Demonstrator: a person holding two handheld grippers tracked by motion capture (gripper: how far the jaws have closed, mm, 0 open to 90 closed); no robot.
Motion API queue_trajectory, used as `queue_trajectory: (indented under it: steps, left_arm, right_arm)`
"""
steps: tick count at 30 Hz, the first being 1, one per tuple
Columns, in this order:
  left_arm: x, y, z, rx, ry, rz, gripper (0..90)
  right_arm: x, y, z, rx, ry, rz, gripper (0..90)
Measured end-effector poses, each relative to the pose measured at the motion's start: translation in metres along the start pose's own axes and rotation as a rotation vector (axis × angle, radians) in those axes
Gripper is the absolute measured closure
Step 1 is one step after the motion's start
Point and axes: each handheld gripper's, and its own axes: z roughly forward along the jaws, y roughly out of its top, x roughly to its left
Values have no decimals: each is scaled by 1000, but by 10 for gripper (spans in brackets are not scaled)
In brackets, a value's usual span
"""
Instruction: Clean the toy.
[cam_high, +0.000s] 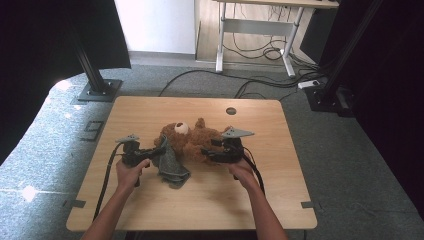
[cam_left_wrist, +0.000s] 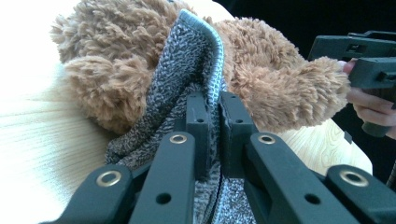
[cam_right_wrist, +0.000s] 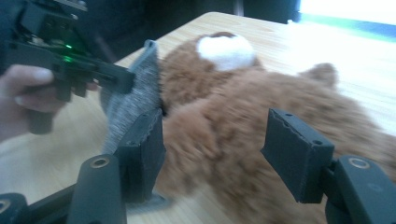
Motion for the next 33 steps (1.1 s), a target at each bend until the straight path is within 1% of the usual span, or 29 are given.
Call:
queue_trajectory:
  steps: [1, 2, 3, 5, 6, 9, 10, 12, 14, 17, 18, 22, 23, 24, 26, 28, 29, 31, 32, 33]
  left_arm:
    - [0, 0, 0, 0, 0, 0, 835]
    - [0, 0, 0, 0, 0, 0, 834]
    - [0, -1, 0, 0, 1, 1, 835]
    - [0, -1, 0, -2, 0, 0, 835]
    - [0, -1, -1, -1, 0, 1, 835]
    - [-1, -1, -3, -6, -4, 1, 836]
    - [-2, 0, -4, -7, -7, 1, 836]
    - [-5, 1, -6, -16, -25, -2, 836]
    - [-10, 4, -10, -24, -47, 6, 837]
    - [-21, 10, -13, -38, -80, 26, 837]
    - [-24, 11, -13, -44, -86, 30, 837]
    - [-38, 19, -10, -46, -159, 38, 837]
    - [-41, 20, -9, -45, -173, 42, 837]
    - [-45, 21, -7, -47, -192, 38, 837]
    - [-53, 25, -2, -39, -221, 49, 837]
    - [-62, 29, 6, -35, -245, 60, 837]
    - [-66, 32, 11, -27, -250, 69, 837]
    - [-74, 36, 24, -4, -236, 92, 837]
    - [-76, 37, 28, 3, -234, 97, 836]
    - [-77, 38, 33, 8, -235, 95, 836]
  right_arm:
    - [3, 0, 4, 5, 15, 1, 379]
    - [6, 0, 8, 11, 20, -4, 379]
    - [8, 0, 11, 20, 19, -10, 378]
    - [11, -1, 17, 45, 21, -21, 408]
    - [13, -3, 20, 60, 18, -31, 446]
    - [15, -9, 30, 116, 3, -43, 656]
    - [14, -11, 32, 132, 5, -46, 699]
    - [14, -18, 34, 144, 9, -58, 741]
    - [13, -27, 35, 149, 25, -66, 762]
    - [14, -39, 35, 153, 53, -51, 778]
    - [16, -44, 36, 160, 60, -55, 780]
    - [22, -60, 37, 189, 79, -81, 783]
    - [23, -63, 37, 192, 86, -80, 783]
    - [23, -65, 36, 196, 93, -77, 783]
    - [24, -71, 36, 201, 101, -74, 784]
    - [25, -77, 37, 206, 109, -72, 785]
    - [25, -79, 37, 205, 113, -77, 785]
    - [28, -82, 38, 199, 108, -84, 785]
    - [29, -83, 38, 195, 105, -81, 785]
    - [29, -83, 37, 192, 104, -80, 784]
